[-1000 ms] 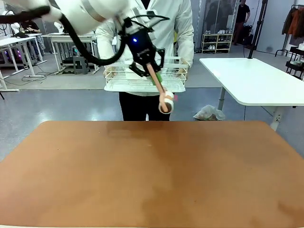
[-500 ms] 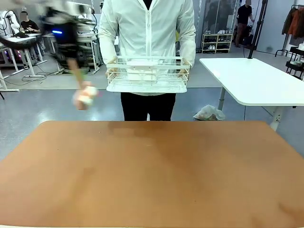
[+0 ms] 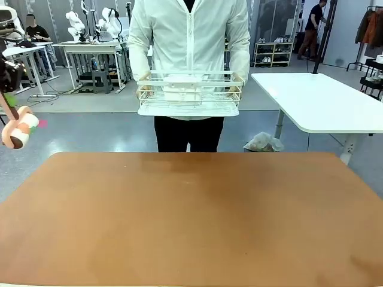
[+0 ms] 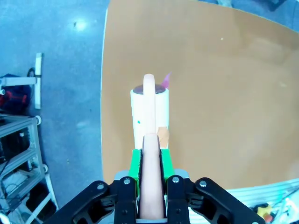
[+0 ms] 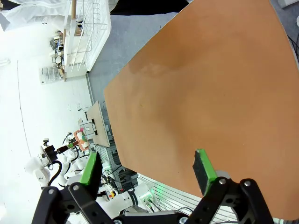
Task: Clean the table.
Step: Clean the table with the Lint Roller when the human lifts the Dish drying rack, then place the Lint Roller down when the Dish drying rack is positioned in the middle of the table.
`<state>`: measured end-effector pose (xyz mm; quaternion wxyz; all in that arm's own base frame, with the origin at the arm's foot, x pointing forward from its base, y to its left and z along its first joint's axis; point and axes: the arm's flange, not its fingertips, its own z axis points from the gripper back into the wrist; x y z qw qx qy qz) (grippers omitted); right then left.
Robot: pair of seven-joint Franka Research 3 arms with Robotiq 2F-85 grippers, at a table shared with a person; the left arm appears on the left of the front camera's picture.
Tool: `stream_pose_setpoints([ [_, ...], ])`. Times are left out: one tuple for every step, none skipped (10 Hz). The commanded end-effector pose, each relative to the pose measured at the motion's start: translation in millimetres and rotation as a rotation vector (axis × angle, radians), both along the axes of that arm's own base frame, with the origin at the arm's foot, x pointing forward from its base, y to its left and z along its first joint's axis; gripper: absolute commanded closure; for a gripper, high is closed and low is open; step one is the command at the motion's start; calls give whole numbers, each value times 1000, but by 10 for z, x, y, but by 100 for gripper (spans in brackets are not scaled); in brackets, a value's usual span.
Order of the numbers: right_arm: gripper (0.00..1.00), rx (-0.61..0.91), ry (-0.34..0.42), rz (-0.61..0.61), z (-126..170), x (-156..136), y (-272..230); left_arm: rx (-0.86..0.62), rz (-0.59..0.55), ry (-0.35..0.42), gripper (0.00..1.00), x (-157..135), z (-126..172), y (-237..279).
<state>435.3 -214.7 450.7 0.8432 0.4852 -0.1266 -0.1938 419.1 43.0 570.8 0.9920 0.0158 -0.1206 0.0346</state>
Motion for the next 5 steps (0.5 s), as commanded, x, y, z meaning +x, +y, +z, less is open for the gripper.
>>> stream_pose_setpoints([
  [0, -5, -7, -11, 12, -18, 38, 10, 15, 7, 79, -11, 91, 72],
  [0, -5, -7, -11, 12, -18, 38, 10, 15, 7, 79, -11, 91, 72],
  [0, -5, -7, -11, 12, -18, 38, 10, 15, 7, 79, -11, 91, 72],
  [0, -5, -7, -11, 12, -18, 38, 10, 15, 7, 79, -11, 91, 72],
  [0, -5, -7, -11, 12, -18, 38, 10, 15, 7, 79, -11, 91, 72],
])
